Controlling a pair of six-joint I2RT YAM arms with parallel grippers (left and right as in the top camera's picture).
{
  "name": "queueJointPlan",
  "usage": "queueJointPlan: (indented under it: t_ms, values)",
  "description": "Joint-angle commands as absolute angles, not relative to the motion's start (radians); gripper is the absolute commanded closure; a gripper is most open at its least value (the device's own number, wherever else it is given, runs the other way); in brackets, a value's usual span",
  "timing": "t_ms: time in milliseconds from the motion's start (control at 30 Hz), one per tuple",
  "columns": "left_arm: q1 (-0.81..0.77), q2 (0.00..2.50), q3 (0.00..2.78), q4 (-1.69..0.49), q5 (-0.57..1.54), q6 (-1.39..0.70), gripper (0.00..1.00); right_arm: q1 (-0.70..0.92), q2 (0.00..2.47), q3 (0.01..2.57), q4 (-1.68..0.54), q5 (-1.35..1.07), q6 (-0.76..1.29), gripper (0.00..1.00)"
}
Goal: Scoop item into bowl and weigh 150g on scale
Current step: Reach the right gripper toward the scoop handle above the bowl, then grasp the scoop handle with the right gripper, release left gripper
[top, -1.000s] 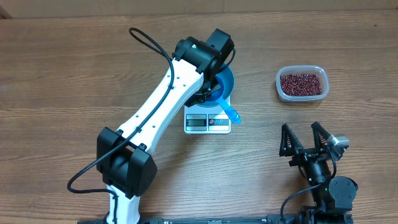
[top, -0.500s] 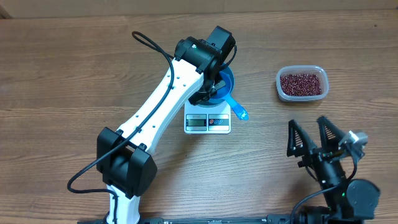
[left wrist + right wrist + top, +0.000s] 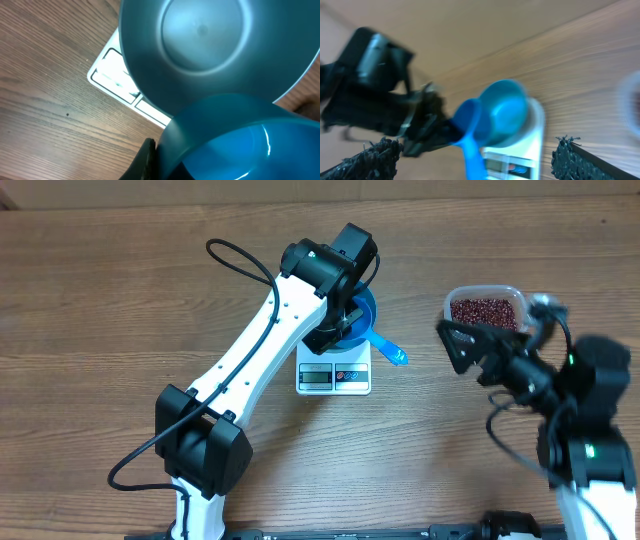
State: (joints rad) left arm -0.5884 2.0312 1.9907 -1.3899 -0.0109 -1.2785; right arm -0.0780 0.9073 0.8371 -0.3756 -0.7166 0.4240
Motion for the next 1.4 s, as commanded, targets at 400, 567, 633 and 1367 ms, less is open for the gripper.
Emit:
queueJointPlan:
  t_ms: [400, 567, 633, 1367]
  values:
    - [-0.492, 1.994, 2.079, -1.417, -0.035, -1.371, 0.96, -0.079, 1.241, 0.872, -0.087, -1.195, 0.786, 0.0]
    - [-0.487, 1.969, 2.079, -1.417, -0.037, -1.421, 0.96, -0.063, 1.254, 0.871, -0.088, -1.097, 0.905, 0.0]
    - [-0.487, 1.963, 2.08, -1.416, -0.048, -1.446, 0.96, -0.034, 1.254, 0.871, -0.087, -1.04, 0.963, 0.0]
    - [-0.493, 1.961, 2.079, -1.436, 0.066, -1.563, 0.96, 0.316, 1.255, 0.871, 0.06, -0.486, 1.069, 0.0]
